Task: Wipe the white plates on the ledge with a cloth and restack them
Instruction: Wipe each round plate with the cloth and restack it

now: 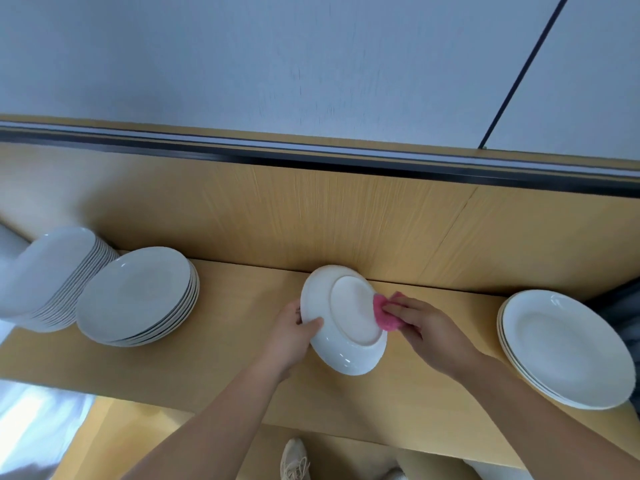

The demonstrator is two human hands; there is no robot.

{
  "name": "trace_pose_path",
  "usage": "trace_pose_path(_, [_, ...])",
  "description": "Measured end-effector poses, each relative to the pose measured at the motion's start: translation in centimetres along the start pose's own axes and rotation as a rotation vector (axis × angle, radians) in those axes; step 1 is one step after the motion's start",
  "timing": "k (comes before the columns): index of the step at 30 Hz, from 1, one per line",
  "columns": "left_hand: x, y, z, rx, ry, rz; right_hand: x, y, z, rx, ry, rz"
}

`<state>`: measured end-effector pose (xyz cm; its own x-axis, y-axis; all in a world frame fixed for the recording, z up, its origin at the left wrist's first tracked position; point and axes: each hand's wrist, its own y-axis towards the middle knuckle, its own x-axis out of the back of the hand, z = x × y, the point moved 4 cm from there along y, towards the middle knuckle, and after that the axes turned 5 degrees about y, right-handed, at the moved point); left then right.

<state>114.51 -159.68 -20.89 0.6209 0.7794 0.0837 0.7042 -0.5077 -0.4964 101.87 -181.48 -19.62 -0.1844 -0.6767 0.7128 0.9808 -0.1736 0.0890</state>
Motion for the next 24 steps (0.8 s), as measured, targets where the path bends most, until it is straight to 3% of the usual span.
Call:
trace_pose_path(5, [-2.8,-1.5,-2.3,-0.061,0.049,0.025,2.7,-0.2,0.3,0.053,0.026,-0.013])
trace_pose_path(13, [-6.7,-4.0,-6.0,-0.183,0.247,-0.109,6.3,-1.1,0.6,0.109,0.055,-0.015])
trace_pose_path(24, [-4.4,-7.9,-6.0,-0.433,1.041,-0.519,6.9,-0.3,3.4,0.27,0.095,-0.025])
